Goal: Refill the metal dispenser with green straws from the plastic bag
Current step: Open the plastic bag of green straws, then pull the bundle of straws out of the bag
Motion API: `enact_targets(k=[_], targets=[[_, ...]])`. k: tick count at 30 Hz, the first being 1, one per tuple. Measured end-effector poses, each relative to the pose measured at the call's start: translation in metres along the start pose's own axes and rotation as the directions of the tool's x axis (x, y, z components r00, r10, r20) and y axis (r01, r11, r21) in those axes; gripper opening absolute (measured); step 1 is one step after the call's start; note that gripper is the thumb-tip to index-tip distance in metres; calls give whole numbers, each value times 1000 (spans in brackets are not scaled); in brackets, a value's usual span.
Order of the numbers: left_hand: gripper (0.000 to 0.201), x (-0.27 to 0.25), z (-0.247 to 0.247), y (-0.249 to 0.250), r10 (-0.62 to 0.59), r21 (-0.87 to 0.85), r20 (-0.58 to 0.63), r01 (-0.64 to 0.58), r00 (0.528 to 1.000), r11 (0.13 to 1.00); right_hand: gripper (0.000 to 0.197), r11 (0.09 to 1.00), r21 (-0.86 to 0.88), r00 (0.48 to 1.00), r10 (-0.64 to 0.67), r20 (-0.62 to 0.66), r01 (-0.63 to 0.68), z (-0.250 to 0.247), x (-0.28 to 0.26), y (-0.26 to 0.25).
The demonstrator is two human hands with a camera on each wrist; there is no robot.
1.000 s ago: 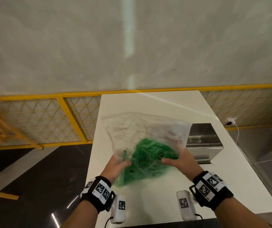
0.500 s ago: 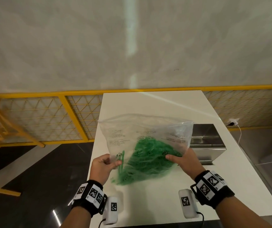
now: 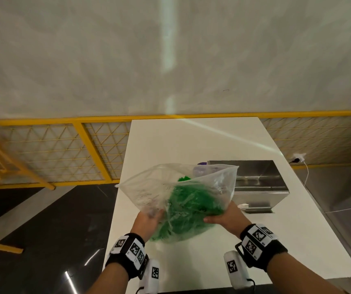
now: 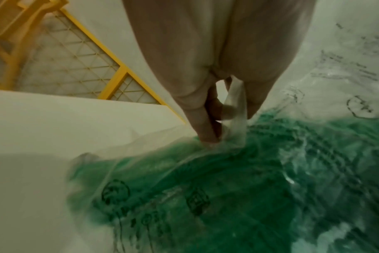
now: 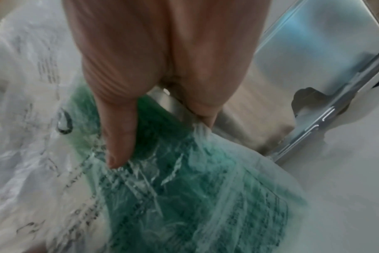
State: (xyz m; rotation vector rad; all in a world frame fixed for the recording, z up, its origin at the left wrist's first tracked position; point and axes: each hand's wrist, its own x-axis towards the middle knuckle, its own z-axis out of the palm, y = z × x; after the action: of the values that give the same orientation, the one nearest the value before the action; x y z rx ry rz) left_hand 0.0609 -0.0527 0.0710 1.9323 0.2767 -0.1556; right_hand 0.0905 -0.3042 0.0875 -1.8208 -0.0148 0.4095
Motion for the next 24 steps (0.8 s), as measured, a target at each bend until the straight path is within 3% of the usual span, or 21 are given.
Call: enact_targets(k=[2,5,8,9,11,13,15,17,19,21,24], targets=[[22,-5,4,3,13,-69,0,-13,1000,997,57,1000,-13,1000,19,3,-19,6,0,3],[34,-5,9,-1,24,-16,51,-23,998,1000,53,997,5,997,77,13,-77,12,0,8],[81,-5,12,-7,-51,3,186,51,981,999,59,995,-32,994,99,51,-98,19,0,10],[88,-4,11,-5,-94,109,224,71,970,991,61,993,-65,992,102,75,-97,20,1,12],[95,-4,11,-11,-195,388,232,94,953,917,41,987,-114,987,128,92,-117,22,3,11],[107,0,13,-18,-187,387,221,90,957,918,21,978,-149,976,168,137,-147,27,5,10],[94,6,16,-21,-161,262,241,95,957,960,23,953,-287,979,140,146,-93,32,9,12],[69,9,19,-15,-113,261,272,40,956,965,24,946,-271,967,219,129,-178,33,6,17],[61,13,22,-11,-58,199,269,4,961,980,34,947,-286,977,184,106,-148,33,6,14],[47,15,22,-9,-82,236,237,25,968,971,16,970,-207,980,154,129,-125,35,6,4],[40,22,27,-21,-90,214,161,54,983,975,28,994,-81,993,82,87,-75,33,11,-6]])
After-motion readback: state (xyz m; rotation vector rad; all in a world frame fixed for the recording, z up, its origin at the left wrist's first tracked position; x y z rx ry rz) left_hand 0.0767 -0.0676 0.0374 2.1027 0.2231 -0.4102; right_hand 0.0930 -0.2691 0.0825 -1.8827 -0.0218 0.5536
